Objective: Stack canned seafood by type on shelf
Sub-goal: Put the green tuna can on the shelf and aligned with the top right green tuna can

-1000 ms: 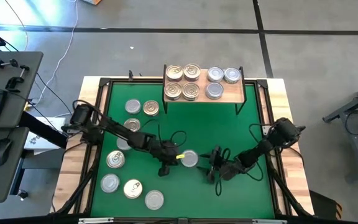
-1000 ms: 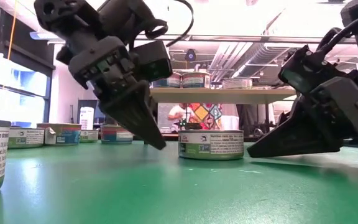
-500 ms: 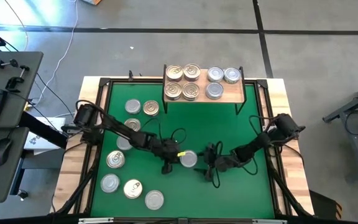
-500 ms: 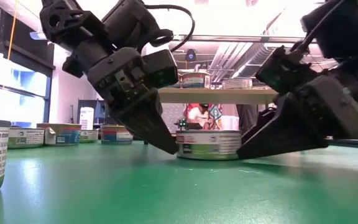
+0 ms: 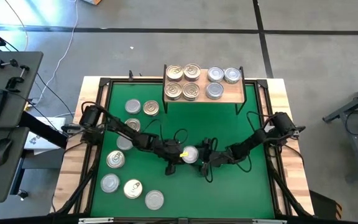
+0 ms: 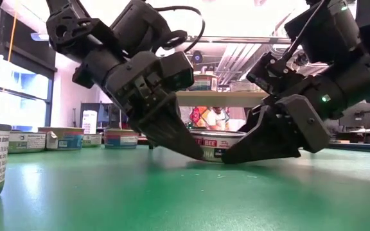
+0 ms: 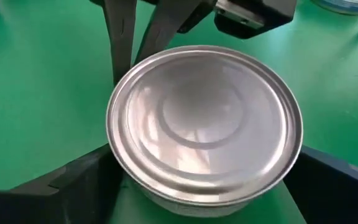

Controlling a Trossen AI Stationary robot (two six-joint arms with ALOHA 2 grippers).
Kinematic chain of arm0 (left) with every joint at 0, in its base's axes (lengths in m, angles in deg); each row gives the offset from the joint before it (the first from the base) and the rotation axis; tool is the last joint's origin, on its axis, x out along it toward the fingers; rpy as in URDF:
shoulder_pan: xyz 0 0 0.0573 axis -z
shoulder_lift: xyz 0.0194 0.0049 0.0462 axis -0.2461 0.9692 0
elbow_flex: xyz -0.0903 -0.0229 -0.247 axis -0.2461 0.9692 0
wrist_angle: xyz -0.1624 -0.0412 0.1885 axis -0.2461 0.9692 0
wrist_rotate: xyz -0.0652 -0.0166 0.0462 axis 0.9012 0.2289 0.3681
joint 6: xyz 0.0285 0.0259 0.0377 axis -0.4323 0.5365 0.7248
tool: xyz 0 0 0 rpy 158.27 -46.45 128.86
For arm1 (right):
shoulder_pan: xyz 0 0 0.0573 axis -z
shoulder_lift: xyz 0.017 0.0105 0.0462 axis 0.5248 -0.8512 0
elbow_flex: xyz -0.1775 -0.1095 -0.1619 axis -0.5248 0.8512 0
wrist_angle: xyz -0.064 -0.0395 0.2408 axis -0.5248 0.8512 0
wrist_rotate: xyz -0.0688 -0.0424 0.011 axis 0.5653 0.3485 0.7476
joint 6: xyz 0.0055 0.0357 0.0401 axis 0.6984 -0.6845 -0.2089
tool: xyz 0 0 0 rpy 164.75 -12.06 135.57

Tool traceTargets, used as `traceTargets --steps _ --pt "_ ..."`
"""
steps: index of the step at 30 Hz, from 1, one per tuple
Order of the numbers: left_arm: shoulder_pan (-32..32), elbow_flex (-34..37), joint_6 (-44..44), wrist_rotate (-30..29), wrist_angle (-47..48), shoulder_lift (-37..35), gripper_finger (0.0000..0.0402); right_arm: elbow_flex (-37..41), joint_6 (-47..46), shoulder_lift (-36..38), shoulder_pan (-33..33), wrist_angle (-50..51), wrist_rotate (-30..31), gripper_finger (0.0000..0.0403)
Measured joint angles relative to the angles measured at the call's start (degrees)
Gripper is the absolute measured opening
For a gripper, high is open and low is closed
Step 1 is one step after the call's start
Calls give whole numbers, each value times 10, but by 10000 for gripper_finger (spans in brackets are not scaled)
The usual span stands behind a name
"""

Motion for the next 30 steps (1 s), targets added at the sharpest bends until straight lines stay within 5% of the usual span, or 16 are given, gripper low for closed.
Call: traceTargets --steps 15,24,30 --pt "10 -5 -3 -9 65 -22 0 10 -46 -9 -7 -29 40 350" --pt "29 -2 -1 -71 222 -90 0 54 -147 9 -84 -9 173 347" --pt "18 -49 16 -99 213 -115 0 52 -166 153 -126 155 287 347"
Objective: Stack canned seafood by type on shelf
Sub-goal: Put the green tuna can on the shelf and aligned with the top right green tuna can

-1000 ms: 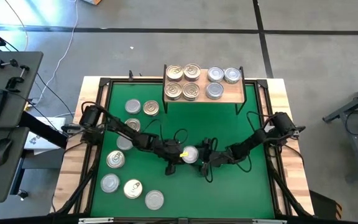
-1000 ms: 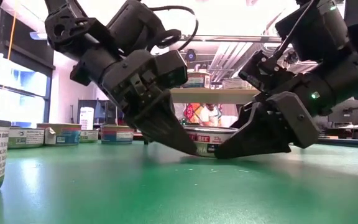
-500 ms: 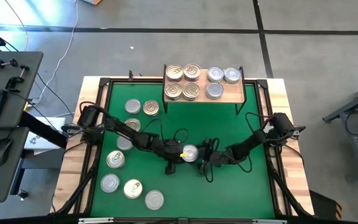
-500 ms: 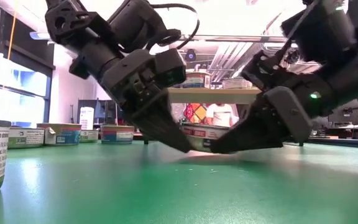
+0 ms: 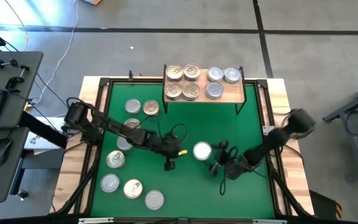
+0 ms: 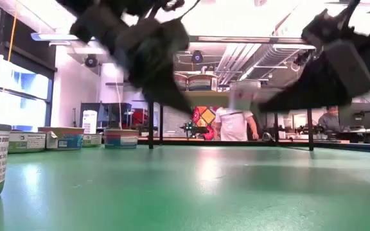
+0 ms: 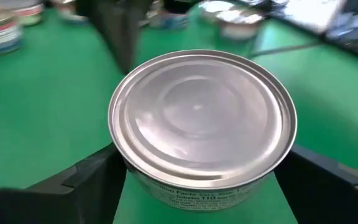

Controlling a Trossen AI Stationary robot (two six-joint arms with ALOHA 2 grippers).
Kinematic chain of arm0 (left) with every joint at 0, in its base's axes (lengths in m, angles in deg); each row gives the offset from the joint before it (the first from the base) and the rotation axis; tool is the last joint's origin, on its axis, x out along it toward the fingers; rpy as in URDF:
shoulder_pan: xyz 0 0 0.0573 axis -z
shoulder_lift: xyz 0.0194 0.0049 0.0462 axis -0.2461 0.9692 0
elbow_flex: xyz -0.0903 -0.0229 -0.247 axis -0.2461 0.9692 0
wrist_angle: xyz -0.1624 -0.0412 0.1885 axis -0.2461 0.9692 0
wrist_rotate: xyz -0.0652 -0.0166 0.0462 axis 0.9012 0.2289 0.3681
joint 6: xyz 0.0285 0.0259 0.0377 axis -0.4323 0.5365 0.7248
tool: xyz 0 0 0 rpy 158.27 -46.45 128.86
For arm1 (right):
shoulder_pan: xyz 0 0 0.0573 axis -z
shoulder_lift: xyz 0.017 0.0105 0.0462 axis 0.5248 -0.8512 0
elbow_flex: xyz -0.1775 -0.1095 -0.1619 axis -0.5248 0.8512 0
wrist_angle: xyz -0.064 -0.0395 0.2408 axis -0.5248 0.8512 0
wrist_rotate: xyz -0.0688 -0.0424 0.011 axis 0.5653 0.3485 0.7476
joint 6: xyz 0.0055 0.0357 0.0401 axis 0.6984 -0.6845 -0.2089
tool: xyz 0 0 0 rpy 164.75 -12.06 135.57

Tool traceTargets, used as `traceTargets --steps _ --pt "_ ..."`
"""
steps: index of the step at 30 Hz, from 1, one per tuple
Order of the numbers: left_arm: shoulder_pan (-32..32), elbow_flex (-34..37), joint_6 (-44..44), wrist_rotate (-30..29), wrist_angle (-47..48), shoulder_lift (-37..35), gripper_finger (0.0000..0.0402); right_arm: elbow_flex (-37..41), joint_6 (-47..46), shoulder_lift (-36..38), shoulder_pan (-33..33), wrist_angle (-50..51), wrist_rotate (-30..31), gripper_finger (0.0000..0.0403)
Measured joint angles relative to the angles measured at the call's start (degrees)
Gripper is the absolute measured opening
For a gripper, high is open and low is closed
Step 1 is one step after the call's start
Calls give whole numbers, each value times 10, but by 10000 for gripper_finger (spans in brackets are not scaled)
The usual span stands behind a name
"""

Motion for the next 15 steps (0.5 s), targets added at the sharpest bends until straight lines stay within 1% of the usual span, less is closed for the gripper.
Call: traceTargets --steps 3,5,7,9,12,15 --pt "-3 -89 70 -16 90 -3 0 0 -34 116 3 157 38 347" --pt "-8 -159 131 -48 148 2 0 0 -57 192 17 255 65 346" --pt "-19 -225 190 -70 185 3 0 1 -81 270 38 347 90 346" --pt "-42 -285 239 -75 191 3 0 1 -99 344 71 415 106 346" --pt "-90 -372 285 -75 198 3 0 1 -108 437 132 490 106 346" --pt "-146 -465 312 -30 217 23 0 1 -87 507 199 527 88 346"
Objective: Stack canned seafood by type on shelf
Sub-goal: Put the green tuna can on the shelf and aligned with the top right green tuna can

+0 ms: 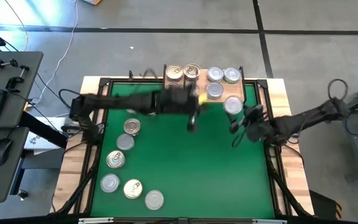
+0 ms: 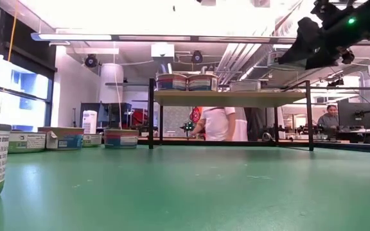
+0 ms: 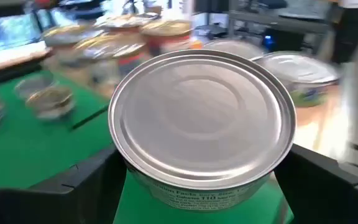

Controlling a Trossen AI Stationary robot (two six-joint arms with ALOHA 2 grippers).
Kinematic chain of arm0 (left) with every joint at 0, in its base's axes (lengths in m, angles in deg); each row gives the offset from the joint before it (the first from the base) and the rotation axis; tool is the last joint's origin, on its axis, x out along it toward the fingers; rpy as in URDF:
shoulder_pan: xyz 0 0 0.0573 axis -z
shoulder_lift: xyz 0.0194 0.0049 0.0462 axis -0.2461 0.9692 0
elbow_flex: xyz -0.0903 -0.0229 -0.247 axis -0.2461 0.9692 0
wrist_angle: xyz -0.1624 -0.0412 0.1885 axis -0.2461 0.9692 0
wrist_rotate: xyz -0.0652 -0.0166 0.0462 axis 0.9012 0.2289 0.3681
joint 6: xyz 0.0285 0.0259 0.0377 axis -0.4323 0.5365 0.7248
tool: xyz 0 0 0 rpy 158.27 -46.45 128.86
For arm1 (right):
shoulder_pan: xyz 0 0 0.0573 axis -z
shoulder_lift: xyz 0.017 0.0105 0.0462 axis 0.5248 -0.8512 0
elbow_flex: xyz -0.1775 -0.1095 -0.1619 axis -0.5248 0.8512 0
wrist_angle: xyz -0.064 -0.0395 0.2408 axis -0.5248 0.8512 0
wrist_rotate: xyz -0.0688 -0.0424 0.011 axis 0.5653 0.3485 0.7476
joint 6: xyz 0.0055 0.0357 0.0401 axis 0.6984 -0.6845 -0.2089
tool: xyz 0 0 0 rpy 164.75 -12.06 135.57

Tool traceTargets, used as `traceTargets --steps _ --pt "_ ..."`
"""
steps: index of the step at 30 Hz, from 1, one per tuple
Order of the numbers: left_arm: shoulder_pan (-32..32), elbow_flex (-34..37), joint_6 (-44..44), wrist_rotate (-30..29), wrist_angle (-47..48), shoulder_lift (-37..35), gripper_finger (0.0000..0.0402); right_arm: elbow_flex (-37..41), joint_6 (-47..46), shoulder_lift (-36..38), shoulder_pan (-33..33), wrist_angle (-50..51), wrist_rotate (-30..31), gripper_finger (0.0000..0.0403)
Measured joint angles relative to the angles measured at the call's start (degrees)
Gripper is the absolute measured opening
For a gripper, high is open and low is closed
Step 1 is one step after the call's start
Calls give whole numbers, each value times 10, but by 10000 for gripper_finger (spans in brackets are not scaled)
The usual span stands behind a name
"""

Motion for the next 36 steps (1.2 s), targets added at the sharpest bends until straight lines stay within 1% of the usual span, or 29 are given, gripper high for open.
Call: traceTargets --steps 4,5,8,10,11,14,18,21,23,24,28,31,36 --pt "-67 -138 3 75 84 74 0 0 69 45 92 2 -73 347" --pt "-81 -173 5 94 113 98 0 0 81 46 114 -2 -91 347" --pt "-111 -270 8 141 160 172 0 0 115 39 183 -6 -153 348" --pt "-128 -319 6 162 183 216 0 0 139 30 224 -14 -195 348" --pt "-133 -328 6 168 177 234 0 0 147 23 241 -22 -207 349" --pt "-148 -312 3 180 143 260 0 -1 172 7 280 -35 -239 349" --pt "-154 -312 2 185 97 283 0 -2 194 -9 301 -55 -263 349" --pt "-154 -313 -2 186 60 299 0 -2 207 -20 306 -70 -270 350" --pt "-154 -313 -1 186 58 307 0 -2 216 -25 308 -74 -271 350" --pt "-154 -313 1 186 39 311 0 -2 219 -27 308 -75 -273 350" --pt "-154 -314 15 186 15 323 0 -1 238 -34 311 -89 -285 350" --pt "-154 -313 17 186 13 337 0 0 253 -40 310 -102 -309 350" --pt "-155 -313 17 186 -1 349 0 0 263 -43 313 -103 -308 350"
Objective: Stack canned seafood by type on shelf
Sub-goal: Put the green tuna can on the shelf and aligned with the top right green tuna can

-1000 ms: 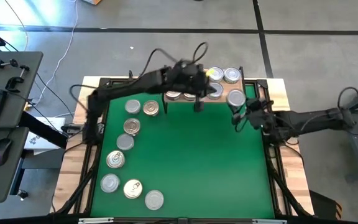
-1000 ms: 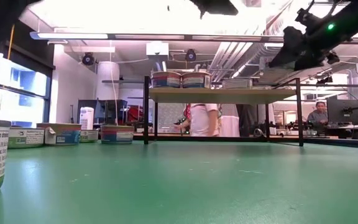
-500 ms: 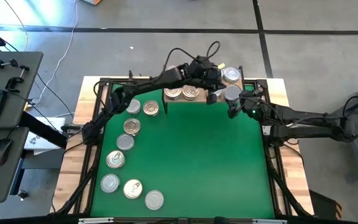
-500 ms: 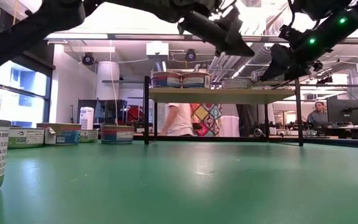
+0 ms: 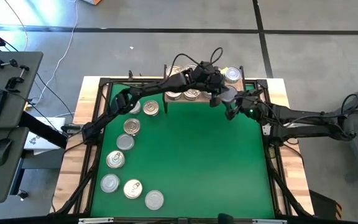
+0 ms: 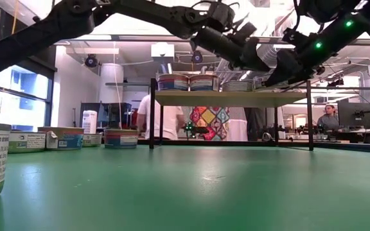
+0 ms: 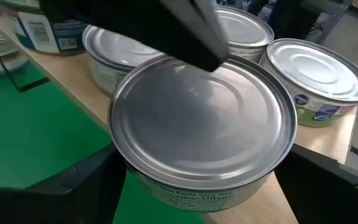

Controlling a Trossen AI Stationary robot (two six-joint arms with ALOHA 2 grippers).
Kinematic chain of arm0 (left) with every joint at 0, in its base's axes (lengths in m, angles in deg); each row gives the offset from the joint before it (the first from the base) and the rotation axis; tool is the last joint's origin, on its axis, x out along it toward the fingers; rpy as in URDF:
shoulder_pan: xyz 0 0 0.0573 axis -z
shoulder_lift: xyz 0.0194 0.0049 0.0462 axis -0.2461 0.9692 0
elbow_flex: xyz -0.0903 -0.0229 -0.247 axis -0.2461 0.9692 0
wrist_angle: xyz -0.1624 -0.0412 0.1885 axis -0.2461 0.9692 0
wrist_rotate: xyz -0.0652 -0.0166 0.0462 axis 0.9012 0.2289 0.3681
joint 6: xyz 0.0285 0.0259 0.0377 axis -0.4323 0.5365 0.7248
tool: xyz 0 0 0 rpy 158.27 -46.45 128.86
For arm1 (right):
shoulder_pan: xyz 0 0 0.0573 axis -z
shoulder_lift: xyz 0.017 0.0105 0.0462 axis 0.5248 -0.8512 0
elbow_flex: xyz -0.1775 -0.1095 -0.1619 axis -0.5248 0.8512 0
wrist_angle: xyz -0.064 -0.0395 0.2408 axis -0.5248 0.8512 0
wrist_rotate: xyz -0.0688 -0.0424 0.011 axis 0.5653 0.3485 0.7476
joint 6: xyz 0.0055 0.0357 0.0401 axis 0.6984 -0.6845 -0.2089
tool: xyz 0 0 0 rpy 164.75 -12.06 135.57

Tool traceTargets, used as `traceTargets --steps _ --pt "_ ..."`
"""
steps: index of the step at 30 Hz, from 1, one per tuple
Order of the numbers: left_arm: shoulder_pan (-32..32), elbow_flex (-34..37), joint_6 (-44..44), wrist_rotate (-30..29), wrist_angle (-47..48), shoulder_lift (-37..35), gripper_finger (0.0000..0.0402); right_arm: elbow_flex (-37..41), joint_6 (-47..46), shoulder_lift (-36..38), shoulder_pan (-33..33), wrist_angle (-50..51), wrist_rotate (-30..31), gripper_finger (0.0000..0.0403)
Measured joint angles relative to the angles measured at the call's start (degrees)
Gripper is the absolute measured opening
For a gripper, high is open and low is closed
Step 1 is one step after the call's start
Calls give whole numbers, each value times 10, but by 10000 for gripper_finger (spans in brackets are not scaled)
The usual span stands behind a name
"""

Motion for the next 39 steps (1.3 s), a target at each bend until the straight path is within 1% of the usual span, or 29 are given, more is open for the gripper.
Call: traceTargets --steps 5,11,19,22,28,31,36,39 --pt "-3 0 -1 -1 3 9 0 0 4 0 0 1 5 360" --pt "-4 0 -5 -2 15 15 0 0 16 -1 0 3 5 394" --pt "-10 -1 -6 -1 32 15 0 1 28 0 0 -11 8 394" --pt "-13 -1 -14 0 37 15 0 -14 28 0 0 16 6 394" --pt "-16 -1 -15 -3 48 15 0 -70 28 1 0 101 3 394" --pt "-16 0 -15 -5 51 15 0 -92 28 1 0 128 3 394" --pt "-16 0 -13 -6 50 15 0 -100 28 0 0 154 4 394" --pt "-13 0 -5 -27 45 11 0 -101 15 -8 0 170 4 394"
